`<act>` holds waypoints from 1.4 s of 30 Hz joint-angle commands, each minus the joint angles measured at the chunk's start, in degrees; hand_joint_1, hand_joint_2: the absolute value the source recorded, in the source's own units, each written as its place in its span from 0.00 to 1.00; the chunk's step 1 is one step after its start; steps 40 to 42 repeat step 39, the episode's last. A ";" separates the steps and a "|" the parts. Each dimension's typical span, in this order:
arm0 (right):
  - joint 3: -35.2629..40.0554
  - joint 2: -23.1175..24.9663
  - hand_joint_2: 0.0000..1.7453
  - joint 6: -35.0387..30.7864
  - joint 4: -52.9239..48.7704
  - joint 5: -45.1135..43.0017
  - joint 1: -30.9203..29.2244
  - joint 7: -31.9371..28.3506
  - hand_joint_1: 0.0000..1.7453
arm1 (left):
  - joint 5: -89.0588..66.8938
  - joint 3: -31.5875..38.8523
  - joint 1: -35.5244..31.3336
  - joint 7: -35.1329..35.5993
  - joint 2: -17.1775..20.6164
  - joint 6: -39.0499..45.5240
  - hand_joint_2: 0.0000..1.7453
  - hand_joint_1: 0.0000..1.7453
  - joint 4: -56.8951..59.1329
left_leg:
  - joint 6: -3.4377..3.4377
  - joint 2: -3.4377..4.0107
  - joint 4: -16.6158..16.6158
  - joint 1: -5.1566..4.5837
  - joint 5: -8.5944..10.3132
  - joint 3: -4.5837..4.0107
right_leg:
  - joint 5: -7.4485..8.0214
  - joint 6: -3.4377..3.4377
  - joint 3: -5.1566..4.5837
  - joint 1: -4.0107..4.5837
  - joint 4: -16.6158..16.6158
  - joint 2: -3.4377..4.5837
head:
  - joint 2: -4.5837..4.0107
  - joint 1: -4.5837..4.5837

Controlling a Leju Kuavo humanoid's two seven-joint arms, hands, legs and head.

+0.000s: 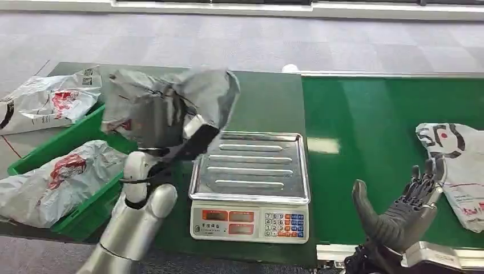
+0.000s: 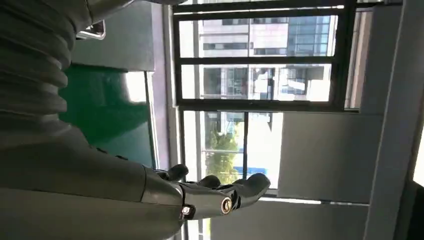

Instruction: Moved the parcel from conveyor to table for the left to box.

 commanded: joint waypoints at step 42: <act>3.18 -0.62 1.00 2.24 3.85 1.99 -0.82 2.90 0.00 | -3.70 20.32 1.97 -1.73 7.99 -2.43 1.00 0.00 -4.72 | -0.19 0.10 -0.14 0.13 0.26 -0.18 | 0.25 -0.21 -0.24 0.08 -0.16 0.03 | 0.00 -0.04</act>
